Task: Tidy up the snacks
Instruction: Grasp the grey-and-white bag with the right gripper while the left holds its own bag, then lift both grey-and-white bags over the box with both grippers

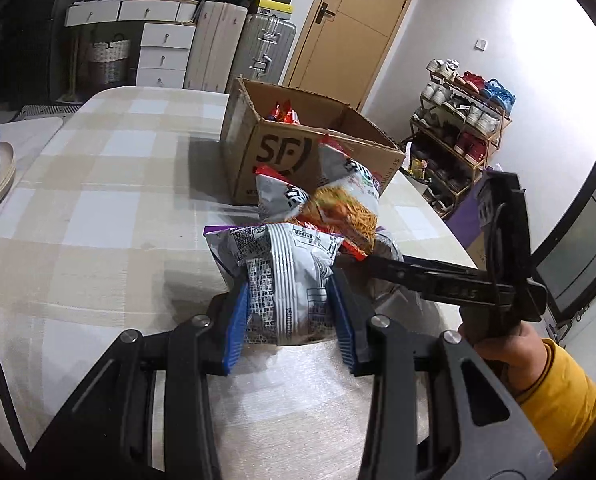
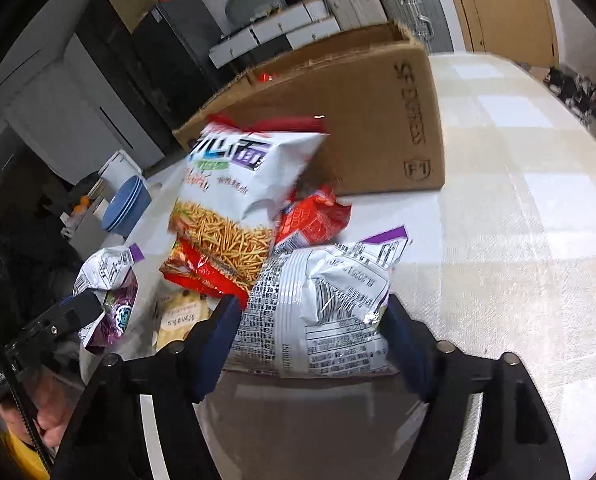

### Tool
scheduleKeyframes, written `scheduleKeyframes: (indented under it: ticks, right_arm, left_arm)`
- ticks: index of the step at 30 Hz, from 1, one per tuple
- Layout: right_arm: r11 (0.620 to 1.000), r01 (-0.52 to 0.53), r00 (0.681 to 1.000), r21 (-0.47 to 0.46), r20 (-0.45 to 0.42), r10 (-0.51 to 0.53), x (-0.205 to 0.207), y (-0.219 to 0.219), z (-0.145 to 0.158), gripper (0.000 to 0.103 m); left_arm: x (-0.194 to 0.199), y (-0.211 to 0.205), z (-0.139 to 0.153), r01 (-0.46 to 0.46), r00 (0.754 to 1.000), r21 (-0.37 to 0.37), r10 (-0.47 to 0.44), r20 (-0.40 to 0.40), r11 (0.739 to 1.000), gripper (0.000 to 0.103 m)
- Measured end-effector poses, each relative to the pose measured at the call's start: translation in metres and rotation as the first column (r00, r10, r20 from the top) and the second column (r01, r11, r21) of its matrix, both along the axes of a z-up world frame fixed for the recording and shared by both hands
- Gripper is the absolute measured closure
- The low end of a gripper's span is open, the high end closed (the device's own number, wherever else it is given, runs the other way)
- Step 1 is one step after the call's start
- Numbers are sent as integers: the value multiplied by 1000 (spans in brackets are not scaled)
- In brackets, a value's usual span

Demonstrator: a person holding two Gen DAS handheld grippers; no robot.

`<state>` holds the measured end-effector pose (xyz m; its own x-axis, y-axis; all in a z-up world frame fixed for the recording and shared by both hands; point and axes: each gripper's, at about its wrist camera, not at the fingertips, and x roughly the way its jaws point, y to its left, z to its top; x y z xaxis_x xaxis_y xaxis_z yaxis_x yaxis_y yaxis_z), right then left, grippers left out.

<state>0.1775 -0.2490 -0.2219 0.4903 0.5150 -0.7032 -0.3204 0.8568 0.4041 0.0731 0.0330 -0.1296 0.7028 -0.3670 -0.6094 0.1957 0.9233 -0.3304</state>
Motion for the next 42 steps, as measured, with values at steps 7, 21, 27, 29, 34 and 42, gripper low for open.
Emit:
scheduleKeyframes:
  ticks: [7,21,27,29,34,42]
  right_arm:
    - [1000,12,1000,-11,24,-12,-15,-6,4,41]
    - [992,59,992,108,104,-70,-54,-42,48,46]
    - [979,24,982,202,181,-62,-71,-48,93,46]
    - [976,10,977,216,204,-56,-76,-43,106,46]
    - [973,-34,962,230,272,-30,-90,-35,141,46]
    - [971,-71,935,228,355,-15,-83,-29,188,45]
  left_arm:
    - [-3,2,2,-3,1000,-16,3,4,1000,68]
    - [-26,-1,21,3,999,-18,-2,46,1000,68]
    - [-39,-5,36,11,997,-9,-10,82,1000,68]
    - [-43,-7,45,13,995,-1,-13,102,1000,68]
    - [-52,-11,68,17,988,8,-18,154,1000,68]
    - [-50,-18,113,21,976,37,-28,218,999,68]
